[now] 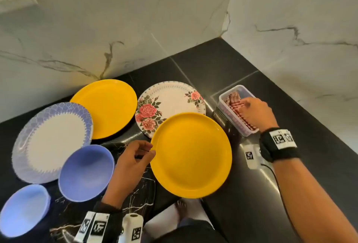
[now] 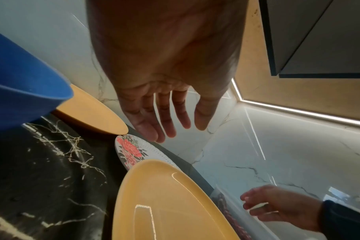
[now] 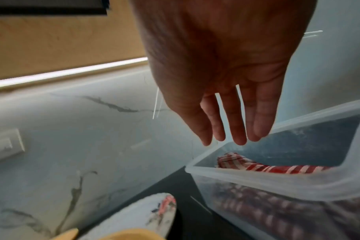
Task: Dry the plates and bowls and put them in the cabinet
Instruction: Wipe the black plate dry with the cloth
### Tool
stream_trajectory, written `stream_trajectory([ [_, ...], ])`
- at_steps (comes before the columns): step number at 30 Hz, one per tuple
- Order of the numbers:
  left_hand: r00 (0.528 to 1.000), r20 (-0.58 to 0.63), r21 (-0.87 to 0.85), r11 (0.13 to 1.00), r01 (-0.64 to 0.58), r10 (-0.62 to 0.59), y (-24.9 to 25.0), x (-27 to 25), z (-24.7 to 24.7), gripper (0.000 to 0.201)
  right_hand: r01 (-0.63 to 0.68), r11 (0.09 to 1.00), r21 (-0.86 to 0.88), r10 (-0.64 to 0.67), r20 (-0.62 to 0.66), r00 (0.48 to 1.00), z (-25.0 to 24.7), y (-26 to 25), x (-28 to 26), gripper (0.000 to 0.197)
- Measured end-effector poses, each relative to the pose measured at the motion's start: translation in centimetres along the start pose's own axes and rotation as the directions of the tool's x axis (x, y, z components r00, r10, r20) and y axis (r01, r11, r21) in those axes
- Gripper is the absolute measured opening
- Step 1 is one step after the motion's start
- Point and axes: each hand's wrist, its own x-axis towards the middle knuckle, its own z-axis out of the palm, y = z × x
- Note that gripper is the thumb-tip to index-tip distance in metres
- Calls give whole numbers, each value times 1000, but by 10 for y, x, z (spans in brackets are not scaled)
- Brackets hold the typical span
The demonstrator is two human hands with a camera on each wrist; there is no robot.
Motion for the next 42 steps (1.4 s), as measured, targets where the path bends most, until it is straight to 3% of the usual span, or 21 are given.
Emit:
stream_trajectory([
  [6,998,-48,-1,999,40,-40,-5,3,2,14,-75,989,-126,86,83,993,28,22,27,39],
  [10,998,-41,5,999,53,-53,-5,5,2,13,-103,975,-198,113,40,993,35,30,33,50],
  [14,998,-41,1,999,49,-49,-5,8,2,15,-97,975,-201,95,-22,995,40,31,36,39],
  [20,999,-26,4,999,37,-37,-9,11,9,18,-205,978,-41,201,-85,976,33,31,34,28],
  [26,1000,-17,-27,999,24,-25,-10,13,13,21,-171,947,272,228,-195,954,9,25,14,25],
  [32,999,35,-50,999,12,-10,-5,13,18,25,82,774,628,161,-320,934,-7,-2,-19,12],
  [37,982,176,13,997,-70,67,5,6,14,37,262,507,822,218,-416,883,-22,-44,-57,11],
  [39,978,190,36,995,-90,82,5,3,10,36,288,407,867,204,-394,896,-19,-65,-75,13],
  [42,985,156,25,996,-84,79,1,-4,4,33,136,219,966,137,-169,976,-1,-89,-96,17],
])
